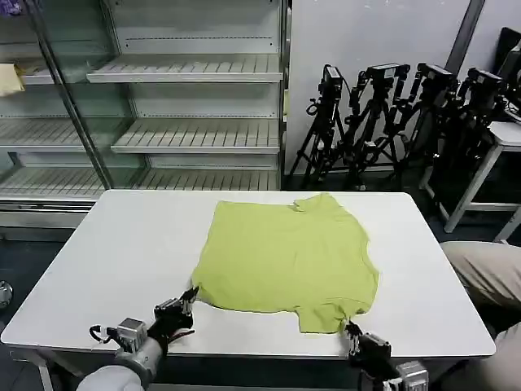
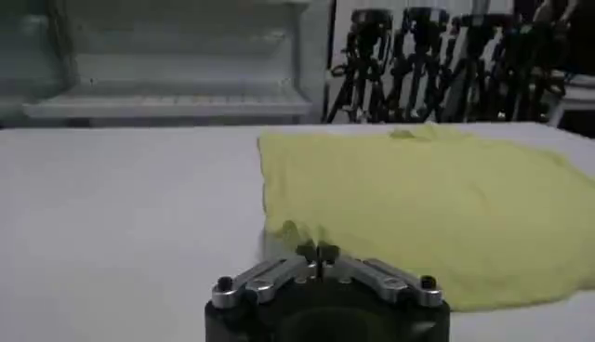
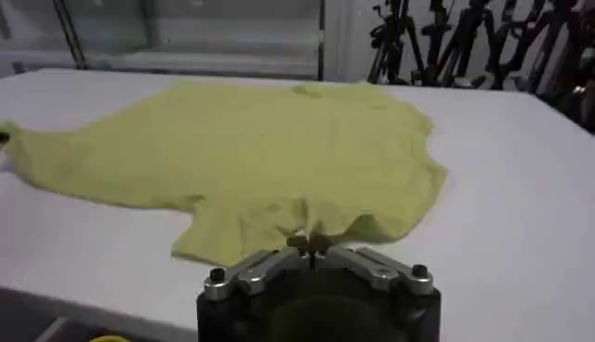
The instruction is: Fold and organize the clothes.
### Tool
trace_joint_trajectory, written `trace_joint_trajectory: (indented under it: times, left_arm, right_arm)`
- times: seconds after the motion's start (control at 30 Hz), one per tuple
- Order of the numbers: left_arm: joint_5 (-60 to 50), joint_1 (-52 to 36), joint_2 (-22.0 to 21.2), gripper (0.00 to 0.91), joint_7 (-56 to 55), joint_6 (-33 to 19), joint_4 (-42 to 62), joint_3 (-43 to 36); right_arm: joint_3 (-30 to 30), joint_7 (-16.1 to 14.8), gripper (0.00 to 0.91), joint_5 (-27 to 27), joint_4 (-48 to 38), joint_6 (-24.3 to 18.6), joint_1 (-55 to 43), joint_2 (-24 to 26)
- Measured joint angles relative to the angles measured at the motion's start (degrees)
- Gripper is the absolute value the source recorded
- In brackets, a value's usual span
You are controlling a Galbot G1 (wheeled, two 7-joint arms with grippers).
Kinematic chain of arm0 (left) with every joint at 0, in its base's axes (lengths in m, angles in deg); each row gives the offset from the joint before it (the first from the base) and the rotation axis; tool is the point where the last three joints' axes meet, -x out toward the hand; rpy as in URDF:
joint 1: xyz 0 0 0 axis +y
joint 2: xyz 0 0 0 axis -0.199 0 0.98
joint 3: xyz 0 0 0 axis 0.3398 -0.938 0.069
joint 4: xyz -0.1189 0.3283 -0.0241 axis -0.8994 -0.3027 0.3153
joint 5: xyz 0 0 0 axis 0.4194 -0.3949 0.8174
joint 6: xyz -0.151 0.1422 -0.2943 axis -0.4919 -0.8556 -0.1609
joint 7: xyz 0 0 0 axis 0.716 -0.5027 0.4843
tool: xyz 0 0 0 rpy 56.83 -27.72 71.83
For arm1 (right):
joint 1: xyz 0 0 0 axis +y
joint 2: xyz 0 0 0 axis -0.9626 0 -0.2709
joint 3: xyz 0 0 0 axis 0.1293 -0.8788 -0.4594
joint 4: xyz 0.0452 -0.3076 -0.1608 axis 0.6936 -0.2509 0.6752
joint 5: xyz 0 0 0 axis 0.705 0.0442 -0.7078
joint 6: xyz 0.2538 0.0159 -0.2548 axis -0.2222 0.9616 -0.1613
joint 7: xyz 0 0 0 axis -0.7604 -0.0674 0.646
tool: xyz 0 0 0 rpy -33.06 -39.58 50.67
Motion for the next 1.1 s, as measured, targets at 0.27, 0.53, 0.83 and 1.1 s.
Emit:
trace_joint_trajectory:
  times: [0.27,0.53,0.83,1.1]
  left_arm:
    - [2.1,-5.6,-0.6,0.01,-0.2,0.1,3.9,-1.5]
    - [3.3,-9.8,-1.1,0.01,-0.2,-0.5,7.6,-2.5]
    - [4.0,-13.8,-1.4,0.01,-0.4,-0.7,11.6,-3.0]
    - [4.0,-17.0,-1.5,0.01,-0.3,-0.8,15.1,-4.6]
  right_arm:
    - [0.2,-0.3,0.0,1.6,-3.3,1.9,-8.6,0.5]
    - [-0.8,-1.4,0.0,1.8,-8.3,2.6,-17.5,1.2]
    - [-2.9,-2.7,0.0,0.7,-13.9,2.9,-23.5,0.5]
    - [-3.4,-3.4,0.0,0.1,-17.9,2.7,-26.0,0.1]
